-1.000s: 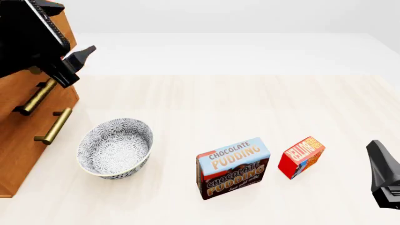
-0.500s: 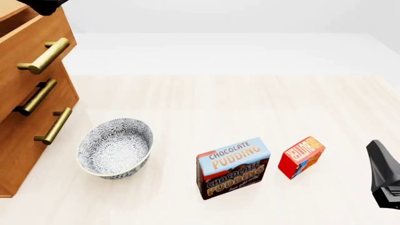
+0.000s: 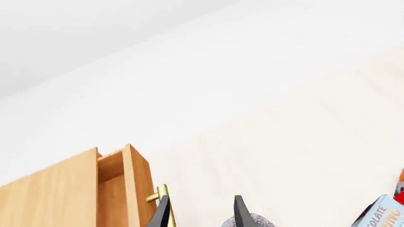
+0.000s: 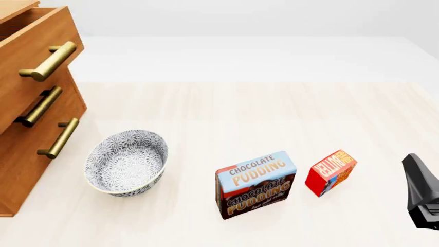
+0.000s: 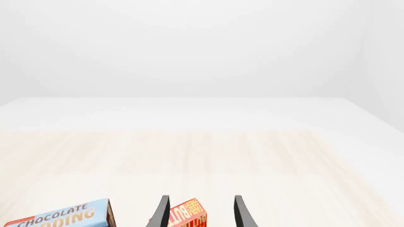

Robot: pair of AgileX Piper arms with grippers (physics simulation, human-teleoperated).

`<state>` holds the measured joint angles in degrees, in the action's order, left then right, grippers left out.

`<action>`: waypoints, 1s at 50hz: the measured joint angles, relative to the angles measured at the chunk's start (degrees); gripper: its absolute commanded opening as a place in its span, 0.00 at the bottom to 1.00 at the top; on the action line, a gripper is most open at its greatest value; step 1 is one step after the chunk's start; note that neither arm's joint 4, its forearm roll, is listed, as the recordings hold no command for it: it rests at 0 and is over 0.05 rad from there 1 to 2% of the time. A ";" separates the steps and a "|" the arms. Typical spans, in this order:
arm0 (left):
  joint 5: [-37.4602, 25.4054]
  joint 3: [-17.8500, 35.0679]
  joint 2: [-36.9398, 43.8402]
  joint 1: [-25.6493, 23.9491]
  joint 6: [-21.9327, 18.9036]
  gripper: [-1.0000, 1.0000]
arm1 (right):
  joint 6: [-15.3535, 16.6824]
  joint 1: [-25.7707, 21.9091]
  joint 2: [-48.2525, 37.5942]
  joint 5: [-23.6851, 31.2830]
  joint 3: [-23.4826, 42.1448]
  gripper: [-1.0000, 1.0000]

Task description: Put the butter at the back in the top drawer of the cabinet and close it.

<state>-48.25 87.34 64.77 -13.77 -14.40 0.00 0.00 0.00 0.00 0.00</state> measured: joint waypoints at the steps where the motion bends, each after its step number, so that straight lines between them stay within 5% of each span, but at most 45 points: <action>1: -0.38 0.18 -0.06 0.28 0.27 1.00 | 0.00 0.00 0.00 0.00 0.00 1.00; 22: -4.59 1.99 -0.52 2.78 7.08 1.00 | 0.00 0.00 0.00 0.00 0.00 1.00; 50: -5.21 0.05 -1.96 4.74 11.10 1.00 | 0.00 0.00 0.00 0.00 0.00 1.00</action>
<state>-53.47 87.38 62.81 -9.03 -3.30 0.00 0.00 0.00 0.00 0.00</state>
